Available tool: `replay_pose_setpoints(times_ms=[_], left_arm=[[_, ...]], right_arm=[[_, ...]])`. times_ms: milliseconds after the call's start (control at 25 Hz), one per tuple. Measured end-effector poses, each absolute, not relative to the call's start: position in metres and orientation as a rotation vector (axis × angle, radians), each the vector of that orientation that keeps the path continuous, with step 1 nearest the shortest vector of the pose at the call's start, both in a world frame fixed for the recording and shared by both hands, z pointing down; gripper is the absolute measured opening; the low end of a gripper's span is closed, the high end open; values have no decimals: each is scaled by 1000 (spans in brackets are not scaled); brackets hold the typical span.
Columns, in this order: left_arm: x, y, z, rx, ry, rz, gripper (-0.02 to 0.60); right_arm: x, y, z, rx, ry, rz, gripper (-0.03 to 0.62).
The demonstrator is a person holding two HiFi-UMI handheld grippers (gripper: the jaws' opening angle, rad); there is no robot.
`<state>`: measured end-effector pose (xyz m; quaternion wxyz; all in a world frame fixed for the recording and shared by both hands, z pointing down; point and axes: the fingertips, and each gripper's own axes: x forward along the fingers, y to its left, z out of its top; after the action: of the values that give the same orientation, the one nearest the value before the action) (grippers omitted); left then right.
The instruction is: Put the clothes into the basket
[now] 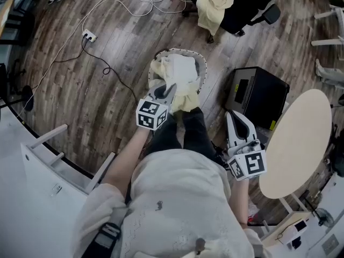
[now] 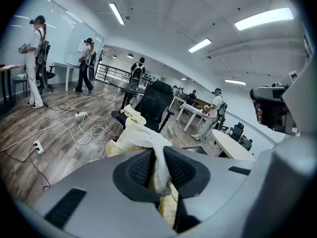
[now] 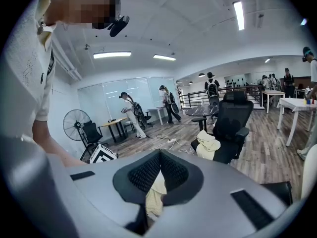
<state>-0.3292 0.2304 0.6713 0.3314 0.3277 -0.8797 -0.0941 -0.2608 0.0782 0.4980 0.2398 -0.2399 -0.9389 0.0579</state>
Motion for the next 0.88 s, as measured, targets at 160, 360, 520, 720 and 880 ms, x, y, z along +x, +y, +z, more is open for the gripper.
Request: replay_pose_setpoints(times_ms=[160,360,520,720,880], left_arm=[[-333,227,698,829,-2268,-224,60],[-341,224,727,799,-2229,-202,60],[-342,223,750,776,-2195,-174,60],[-350,226,779,738,-2168,-152,60],[-357,228,803,702,-2145,-139,60]], right_arm=[[-265,75,507,-664,-2555,155,8],[-275,72,519,-675,-2533,147,8],[-279,70,528,-683,-2515,153,8],[-287,68,538,-688,-2499,159,8],[-293,65,548,-686,-2486,162,8]])
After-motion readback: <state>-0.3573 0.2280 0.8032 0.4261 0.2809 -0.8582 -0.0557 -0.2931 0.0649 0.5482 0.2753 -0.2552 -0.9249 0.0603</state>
